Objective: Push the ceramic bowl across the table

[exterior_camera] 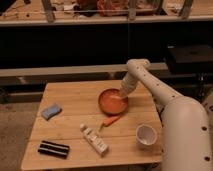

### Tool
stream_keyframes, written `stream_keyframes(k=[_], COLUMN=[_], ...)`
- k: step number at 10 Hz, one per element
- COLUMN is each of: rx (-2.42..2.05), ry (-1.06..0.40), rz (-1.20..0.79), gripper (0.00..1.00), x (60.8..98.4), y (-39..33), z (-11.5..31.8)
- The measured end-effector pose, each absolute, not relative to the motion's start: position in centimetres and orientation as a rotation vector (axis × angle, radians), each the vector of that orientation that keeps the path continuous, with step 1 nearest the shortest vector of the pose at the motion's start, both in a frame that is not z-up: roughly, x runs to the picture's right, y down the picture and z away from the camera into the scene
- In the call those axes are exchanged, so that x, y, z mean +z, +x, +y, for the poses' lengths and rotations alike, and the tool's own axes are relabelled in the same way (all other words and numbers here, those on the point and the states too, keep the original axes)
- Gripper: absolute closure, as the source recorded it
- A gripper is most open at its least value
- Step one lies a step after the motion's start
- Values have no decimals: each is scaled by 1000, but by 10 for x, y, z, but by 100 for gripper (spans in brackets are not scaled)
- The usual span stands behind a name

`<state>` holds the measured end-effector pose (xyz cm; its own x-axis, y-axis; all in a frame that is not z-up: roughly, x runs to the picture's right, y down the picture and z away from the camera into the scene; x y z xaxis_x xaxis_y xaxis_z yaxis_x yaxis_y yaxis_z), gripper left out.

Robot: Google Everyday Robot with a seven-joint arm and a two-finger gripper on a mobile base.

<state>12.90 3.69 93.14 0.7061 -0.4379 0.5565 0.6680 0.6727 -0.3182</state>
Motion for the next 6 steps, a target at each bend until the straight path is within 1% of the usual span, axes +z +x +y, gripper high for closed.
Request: stream_keyframes(k=[6], rx=[-631], ry=[-534], rz=[-464], gripper=[95], x=[933], y=[127], z=[36])
